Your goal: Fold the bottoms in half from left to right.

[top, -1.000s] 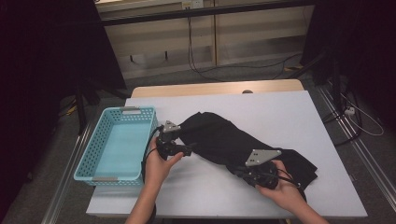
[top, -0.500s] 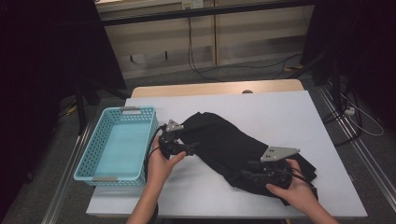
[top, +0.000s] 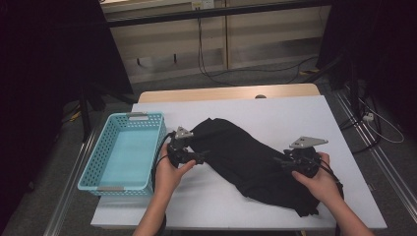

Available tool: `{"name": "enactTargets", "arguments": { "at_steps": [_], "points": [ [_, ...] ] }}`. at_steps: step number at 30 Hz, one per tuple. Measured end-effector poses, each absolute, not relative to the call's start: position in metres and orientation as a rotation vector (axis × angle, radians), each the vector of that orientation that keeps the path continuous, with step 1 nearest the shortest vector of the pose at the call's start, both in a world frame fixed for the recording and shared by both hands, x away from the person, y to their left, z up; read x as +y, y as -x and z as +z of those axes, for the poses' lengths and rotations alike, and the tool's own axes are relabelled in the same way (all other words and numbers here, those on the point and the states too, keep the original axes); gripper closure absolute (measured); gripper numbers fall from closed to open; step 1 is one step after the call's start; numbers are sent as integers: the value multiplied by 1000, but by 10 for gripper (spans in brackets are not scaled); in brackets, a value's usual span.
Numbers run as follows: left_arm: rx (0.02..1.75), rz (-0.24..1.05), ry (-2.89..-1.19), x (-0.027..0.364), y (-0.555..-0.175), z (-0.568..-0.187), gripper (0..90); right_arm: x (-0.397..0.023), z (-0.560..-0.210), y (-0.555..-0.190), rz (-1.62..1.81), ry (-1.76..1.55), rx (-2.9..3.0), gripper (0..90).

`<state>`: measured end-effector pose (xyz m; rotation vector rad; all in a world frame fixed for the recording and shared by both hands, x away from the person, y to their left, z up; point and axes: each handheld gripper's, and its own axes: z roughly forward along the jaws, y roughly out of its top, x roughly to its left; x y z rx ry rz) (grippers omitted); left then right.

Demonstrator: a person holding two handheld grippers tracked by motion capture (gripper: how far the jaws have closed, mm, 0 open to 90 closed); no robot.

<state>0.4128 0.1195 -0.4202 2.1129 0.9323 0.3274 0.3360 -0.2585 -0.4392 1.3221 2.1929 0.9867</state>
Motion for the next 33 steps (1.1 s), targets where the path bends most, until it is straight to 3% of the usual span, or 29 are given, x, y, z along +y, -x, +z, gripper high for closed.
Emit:
{"name": "enactTargets", "arguments": {
  "at_steps": [8,11,12,13,14,30,33],
  "points": [
    [933,329,-2109,121,-414,-421,151,-257,-453,-355,914,-1358,2254,474],
    [936,320,-2107,120,-415,-421,151,-256,-453,-356,946,-1357,2281,616],
    [937,315,-2107,119,-414,-422,151,-256,-453,-356,950,-1347,2291,694],
    [934,324,-2110,119,-414,-422,151,-256,-452,-356,971,-1354,2321,850],
    [931,318,-2111,118,-414,-422,151,-256,-451,-357,998,-1371,2346,861],
    [939,314,-2093,118,-415,-421,151,-254,-428,-406,948,-1391,2174,882],
    [937,314,-2095,118,-415,-421,151,-254,-434,-413,976,-1398,2116,850]
  ]
}}
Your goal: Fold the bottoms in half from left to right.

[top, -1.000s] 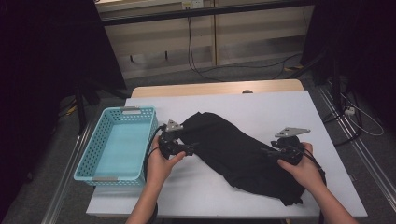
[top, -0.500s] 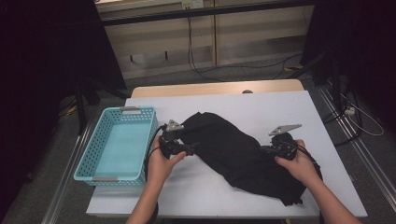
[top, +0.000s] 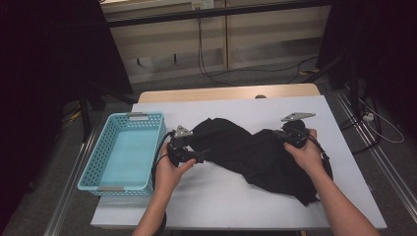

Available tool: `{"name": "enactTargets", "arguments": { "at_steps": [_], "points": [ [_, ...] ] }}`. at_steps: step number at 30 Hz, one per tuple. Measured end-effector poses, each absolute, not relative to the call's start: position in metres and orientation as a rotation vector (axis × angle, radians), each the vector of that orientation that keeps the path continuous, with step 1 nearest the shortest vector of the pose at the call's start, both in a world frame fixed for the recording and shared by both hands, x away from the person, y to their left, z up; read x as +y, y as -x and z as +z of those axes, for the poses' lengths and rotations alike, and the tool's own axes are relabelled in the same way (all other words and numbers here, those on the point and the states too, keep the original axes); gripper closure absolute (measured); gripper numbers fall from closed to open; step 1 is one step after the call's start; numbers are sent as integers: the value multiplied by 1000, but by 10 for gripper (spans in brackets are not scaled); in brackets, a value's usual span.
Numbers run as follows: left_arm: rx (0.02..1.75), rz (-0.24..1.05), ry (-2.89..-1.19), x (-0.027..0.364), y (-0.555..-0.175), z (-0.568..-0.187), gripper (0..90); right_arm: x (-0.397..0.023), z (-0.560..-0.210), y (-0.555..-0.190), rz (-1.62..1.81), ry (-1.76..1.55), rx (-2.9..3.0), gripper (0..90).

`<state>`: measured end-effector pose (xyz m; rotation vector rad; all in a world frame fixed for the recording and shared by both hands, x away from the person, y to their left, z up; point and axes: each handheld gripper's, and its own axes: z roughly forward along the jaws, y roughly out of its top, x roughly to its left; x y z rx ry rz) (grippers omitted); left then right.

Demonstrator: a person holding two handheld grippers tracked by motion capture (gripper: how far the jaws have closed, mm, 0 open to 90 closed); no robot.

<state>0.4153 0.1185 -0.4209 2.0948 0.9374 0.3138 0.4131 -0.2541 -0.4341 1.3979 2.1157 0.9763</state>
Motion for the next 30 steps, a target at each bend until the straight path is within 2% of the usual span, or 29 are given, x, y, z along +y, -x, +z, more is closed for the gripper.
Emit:
{"name": "enactTargets", "arguments": {
  "at_steps": [2,3,5,9,11,17,19,22,24,25,26,30],
  "points": [
    [932,310,-2095,118,-415,-420,151,-254,-440,-415,980,-1448,2105,684],
    [926,321,-2095,119,-415,-419,151,-253,-442,-414,964,-1438,2123,657],
    [925,315,-2089,119,-414,-417,150,-252,-442,-408,932,-1397,2121,530],
    [929,322,-2089,120,-414,-417,150,-256,-432,-389,956,-1366,2131,446],
    [930,319,-2088,120,-415,-417,150,-261,-426,-378,967,-1371,2133,438],
    [915,323,-2103,116,-414,-416,151,-283,-429,-354,941,-1419,2122,518],
    [912,319,-2109,115,-414,-417,151,-290,-433,-352,917,-1424,2112,520],
    [919,312,-2102,112,-413,-418,151,-300,-442,-354,850,-1440,2129,579],
    [906,316,-2118,112,-414,-418,151,-303,-450,-356,856,-1469,2152,655],
    [905,316,-2118,112,-414,-418,151,-304,-451,-357,866,-1460,2150,753],
    [905,315,-2118,112,-414,-418,151,-304,-449,-357,886,-1440,2176,900],
    [915,313,-2108,113,-414,-419,151,-301,-443,-365,843,-1415,2173,900]
  ]
}}
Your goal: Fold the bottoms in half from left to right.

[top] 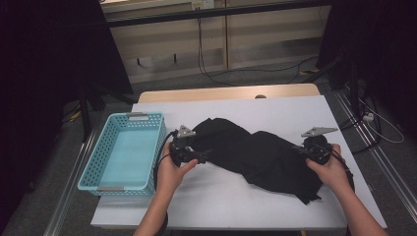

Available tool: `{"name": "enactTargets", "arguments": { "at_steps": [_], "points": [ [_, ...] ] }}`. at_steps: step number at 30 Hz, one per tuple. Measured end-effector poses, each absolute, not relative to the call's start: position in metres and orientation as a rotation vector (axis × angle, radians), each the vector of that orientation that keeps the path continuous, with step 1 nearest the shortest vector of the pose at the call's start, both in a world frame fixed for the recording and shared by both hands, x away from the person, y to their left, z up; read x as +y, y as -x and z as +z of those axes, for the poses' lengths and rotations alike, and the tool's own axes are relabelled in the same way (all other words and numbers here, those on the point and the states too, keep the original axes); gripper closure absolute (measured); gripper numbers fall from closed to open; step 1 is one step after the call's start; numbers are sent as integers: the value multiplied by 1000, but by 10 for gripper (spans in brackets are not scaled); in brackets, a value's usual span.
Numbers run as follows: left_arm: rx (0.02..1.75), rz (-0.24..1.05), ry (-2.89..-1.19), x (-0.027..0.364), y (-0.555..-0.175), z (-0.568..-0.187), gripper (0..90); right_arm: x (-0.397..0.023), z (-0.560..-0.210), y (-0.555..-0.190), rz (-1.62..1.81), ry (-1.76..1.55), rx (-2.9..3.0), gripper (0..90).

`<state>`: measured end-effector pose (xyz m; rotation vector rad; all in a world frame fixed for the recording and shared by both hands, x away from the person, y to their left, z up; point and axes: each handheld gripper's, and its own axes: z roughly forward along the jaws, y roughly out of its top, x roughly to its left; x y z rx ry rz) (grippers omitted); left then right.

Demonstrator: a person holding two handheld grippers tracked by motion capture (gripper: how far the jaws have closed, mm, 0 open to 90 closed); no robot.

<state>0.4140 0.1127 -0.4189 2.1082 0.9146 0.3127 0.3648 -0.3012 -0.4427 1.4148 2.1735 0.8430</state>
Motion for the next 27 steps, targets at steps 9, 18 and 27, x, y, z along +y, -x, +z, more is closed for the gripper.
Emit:
{"name": "enactTargets", "arguments": {
  "at_steps": [9,18,27],
  "points": [
    [927,313,-2099,118,-415,-419,151,-310,-444,-372,874,-1460,2131,625],
    [922,315,-2101,117,-413,-417,149,-307,-433,-338,957,-1438,2126,473],
    [895,304,-2121,110,-409,-416,148,-280,-428,-295,994,-1336,2205,345]
  ]
}}
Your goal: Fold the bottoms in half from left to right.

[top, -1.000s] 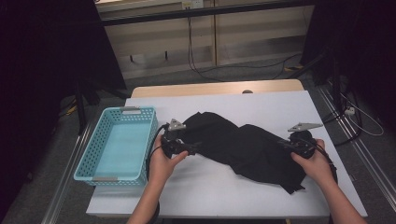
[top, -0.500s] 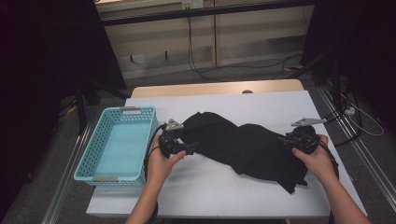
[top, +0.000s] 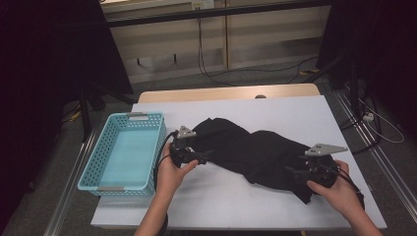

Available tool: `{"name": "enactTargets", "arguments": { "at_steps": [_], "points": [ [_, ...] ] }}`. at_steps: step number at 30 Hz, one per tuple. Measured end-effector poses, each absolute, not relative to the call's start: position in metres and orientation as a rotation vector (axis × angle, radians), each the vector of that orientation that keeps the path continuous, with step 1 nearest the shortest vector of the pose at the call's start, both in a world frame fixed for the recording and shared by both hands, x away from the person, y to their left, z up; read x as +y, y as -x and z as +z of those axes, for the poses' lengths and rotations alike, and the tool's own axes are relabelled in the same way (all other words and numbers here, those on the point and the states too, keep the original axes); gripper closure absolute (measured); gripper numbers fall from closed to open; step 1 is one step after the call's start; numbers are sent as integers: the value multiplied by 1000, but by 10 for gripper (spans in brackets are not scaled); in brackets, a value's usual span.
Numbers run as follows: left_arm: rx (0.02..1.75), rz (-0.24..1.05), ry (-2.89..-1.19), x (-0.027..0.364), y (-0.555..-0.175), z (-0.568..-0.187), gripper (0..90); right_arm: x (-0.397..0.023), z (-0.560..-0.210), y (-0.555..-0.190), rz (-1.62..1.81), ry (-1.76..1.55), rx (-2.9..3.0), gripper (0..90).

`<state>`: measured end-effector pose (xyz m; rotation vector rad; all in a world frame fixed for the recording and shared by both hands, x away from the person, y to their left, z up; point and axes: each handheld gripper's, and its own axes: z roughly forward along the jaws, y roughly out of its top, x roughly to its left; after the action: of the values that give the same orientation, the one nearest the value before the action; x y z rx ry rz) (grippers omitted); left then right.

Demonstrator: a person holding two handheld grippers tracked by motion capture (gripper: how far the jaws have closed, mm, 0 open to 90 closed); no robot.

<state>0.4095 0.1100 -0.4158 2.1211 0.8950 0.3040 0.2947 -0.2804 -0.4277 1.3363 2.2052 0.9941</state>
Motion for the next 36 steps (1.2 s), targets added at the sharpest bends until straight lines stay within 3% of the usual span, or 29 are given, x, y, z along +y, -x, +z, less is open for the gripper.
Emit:
{"name": "enactTargets", "arguments": {
  "at_steps": [5,27,31,36],
  "points": [
    [913,300,-2118,112,-410,-419,145,-280,-431,-284,1005,-1350,2179,226],
    [1050,384,-2071,131,-434,-411,159,-275,-436,-279,1012,-1306,2210,202],
    [1048,425,-2098,131,-447,-413,260,-273,-436,-279,1025,-1300,2216,201],
    [1017,489,-2111,131,-462,-411,487,-268,-437,-279,1030,-1283,2235,201]
  ]
}}
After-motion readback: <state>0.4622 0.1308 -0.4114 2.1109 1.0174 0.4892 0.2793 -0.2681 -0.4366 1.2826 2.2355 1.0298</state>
